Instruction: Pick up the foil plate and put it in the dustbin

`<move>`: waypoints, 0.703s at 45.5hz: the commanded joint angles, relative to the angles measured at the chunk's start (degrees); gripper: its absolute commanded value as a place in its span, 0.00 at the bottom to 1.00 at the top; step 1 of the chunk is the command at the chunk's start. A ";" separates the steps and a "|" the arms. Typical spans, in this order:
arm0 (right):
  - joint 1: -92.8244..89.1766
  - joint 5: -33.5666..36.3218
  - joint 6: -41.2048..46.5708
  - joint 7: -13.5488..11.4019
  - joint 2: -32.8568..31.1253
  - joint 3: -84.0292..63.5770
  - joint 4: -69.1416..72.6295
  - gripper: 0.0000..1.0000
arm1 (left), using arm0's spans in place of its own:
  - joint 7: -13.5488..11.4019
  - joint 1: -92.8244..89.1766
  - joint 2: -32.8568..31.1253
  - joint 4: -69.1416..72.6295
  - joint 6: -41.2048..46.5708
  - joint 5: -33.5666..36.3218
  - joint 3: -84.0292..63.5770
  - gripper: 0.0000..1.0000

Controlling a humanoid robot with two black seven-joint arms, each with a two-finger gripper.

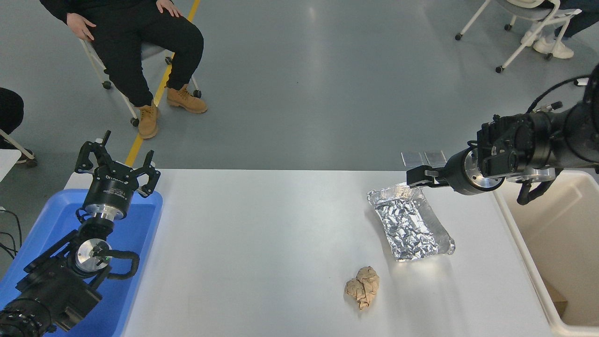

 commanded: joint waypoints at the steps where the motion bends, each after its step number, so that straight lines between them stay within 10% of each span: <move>1: -10.97 0.08 -9.59 0.08 -0.01 -0.34 -7.87 1.00 | 0.00 0.00 0.00 0.00 -0.01 0.01 0.00 0.99; 32: -32.69 -0.09 -25.32 0.16 0.08 1.41 -23.35 0.98 | 0.00 0.00 0.00 0.00 -0.01 0.01 0.00 0.99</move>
